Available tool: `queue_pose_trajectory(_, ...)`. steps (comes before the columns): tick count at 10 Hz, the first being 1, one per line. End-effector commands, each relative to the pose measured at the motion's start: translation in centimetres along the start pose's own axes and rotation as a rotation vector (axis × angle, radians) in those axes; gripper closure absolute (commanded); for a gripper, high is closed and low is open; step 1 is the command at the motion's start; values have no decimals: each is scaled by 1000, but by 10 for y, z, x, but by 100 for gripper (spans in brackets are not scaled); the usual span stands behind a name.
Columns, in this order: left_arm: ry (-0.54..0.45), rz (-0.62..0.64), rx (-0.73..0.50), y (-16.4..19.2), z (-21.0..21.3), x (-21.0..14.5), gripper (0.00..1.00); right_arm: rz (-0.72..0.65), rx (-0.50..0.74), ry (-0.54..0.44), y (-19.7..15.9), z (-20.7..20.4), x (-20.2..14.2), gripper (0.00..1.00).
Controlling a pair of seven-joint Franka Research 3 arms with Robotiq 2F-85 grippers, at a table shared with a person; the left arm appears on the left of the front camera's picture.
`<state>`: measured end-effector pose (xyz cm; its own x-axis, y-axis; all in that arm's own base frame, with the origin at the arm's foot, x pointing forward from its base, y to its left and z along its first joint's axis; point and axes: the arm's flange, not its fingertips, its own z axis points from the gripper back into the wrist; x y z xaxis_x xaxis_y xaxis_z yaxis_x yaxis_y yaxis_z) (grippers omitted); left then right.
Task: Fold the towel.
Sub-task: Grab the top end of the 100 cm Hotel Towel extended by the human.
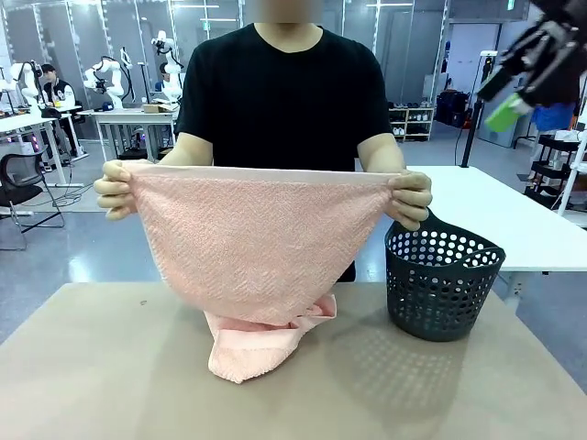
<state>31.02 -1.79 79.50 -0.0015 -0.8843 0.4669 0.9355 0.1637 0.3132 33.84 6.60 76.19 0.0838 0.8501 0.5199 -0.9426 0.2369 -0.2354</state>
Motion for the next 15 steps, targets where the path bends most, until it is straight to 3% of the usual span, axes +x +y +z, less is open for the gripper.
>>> queue_pose_trajectory(1,99,-39,-20,17,-5,41,0,17,-5,75,-6,-12,33,0)
queue_pose_trajectory(4,175,-107,-67,20,-41,94,0,175,55,132,4,-47,76,0)
queue_pose_trajectory(7,194,-127,-71,13,-84,126,0,239,67,179,3,-80,87,0)
queue_pose_trajectory(11,227,-152,-43,28,-133,137,0,310,19,243,-5,-111,90,0)
queue_pose_trajectory(15,203,-155,-35,36,-171,139,0,267,48,223,-3,-140,83,0)
